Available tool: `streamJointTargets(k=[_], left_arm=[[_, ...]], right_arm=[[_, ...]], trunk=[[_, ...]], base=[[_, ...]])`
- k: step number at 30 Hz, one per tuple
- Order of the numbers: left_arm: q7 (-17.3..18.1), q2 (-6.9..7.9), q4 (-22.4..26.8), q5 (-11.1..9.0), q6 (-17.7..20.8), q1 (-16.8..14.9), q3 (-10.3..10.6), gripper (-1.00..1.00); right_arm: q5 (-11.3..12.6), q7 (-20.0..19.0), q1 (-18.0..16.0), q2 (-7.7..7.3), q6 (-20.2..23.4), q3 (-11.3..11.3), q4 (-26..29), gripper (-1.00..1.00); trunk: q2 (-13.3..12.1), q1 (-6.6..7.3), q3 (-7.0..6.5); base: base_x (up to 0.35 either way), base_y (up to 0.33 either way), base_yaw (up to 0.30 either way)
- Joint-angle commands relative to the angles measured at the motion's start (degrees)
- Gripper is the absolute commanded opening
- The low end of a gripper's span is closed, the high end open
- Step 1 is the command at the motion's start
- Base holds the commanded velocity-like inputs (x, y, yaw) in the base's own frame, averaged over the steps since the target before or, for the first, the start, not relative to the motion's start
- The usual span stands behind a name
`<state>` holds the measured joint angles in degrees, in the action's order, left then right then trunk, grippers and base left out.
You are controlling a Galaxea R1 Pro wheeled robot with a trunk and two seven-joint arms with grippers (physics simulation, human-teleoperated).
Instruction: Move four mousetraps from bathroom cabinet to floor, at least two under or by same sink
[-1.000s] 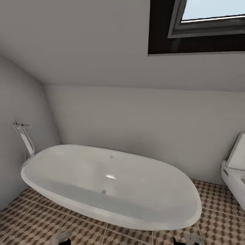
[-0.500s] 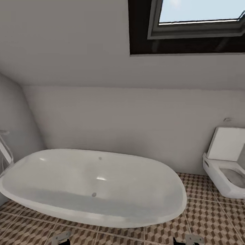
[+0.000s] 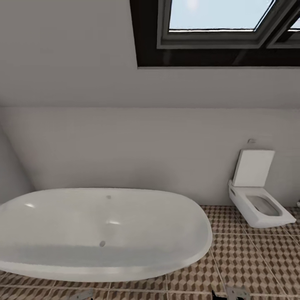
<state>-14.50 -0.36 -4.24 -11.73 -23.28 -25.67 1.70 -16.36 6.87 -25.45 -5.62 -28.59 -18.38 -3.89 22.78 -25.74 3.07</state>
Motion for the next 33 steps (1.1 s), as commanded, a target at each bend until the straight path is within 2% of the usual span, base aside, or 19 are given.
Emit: streamJointTargets(k=[1,3,6,7,9,10,12,14,18,27,33], left_arm=[[0.40,-0.80,-0.25,0.23,-0.35,0.12,0.28,1.00],[0.51,-1.00,-0.26,0.70,-0.32,0.17,0.29,1.00],[0.76,-1.56,-0.30,2.56,-0.22,0.23,0.39,1.00],[0.88,-1.85,-0.31,4.04,-0.13,0.27,0.43,1.00],[0.98,-2.15,-0.32,5.72,-0.06,0.34,0.45,1.00],[1.03,-2.44,-0.33,7.39,0.02,0.44,0.47,1.00],[1.08,-2.75,-0.33,9.32,0.09,0.53,0.48,1.00],[1.11,-2.98,-0.33,10.41,0.12,0.57,0.46,1.00],[1.13,-3.18,-0.31,11.26,0.15,0.67,0.48,1.00],[1.14,-3.24,-0.26,11.54,0.09,0.86,0.49,1.00],[1.19,-3.30,-0.26,11.62,0.07,0.88,0.49,1.00]], right_arm=[[-0.61,0.42,-0.13,-0.03,-0.33,-0.26,-0.25,1.00],[-0.61,0.42,-0.13,-0.02,-0.33,-0.26,-0.27,1.00],[-0.61,0.42,-0.13,-0.03,-0.33,-0.26,-0.26,1.00],[-0.61,0.42,-0.13,-0.04,-0.33,-0.26,-0.26,1.00],[-0.61,0.42,-0.13,-0.03,-0.33,-0.26,-0.27,1.00],[-0.61,0.42,-0.13,-0.04,-0.33,-0.26,-0.26,1.00],[-0.61,0.42,-0.13,-0.02,-0.33,-0.26,-0.25,1.00],[-0.61,0.42,-0.13,-0.05,-0.33,-0.26,-0.25,1.00],[-0.61,0.42,-0.13,-0.06,-0.33,-0.26,-0.28,1.00],[-0.61,0.42,-0.13,-0.06,-0.33,-0.26,-0.26,1.00],[-0.61,0.42,-0.13,-0.06,-0.33,-0.26,-0.24,1.00]], trunk=[[0.14,-0.04,0.13],[0.14,-0.04,0.13],[0.14,-0.04,0.13],[0.14,-0.04,0.13],[0.14,-0.04,0.13],[0.14,-0.04,0.13],[0.14,-0.04,0.13],[0.14,-0.04,0.13],[0.14,-0.04,0.13],[0.14,-0.04,0.13],[0.14,-0.04,0.13]], base=[[0.000,0.000,-0.260],[0.000,0.000,-0.260],[0.000,0.000,-0.260],[0.000,0.000,-0.260],[0.000,0.000,-0.260],[0.000,0.000,-0.260],[0.000,0.000,-0.260],[0.000,0.000,-0.260],[0.000,0.000,-0.260],[0.000,0.000,-0.257],[0.000,0.000,-0.085]])
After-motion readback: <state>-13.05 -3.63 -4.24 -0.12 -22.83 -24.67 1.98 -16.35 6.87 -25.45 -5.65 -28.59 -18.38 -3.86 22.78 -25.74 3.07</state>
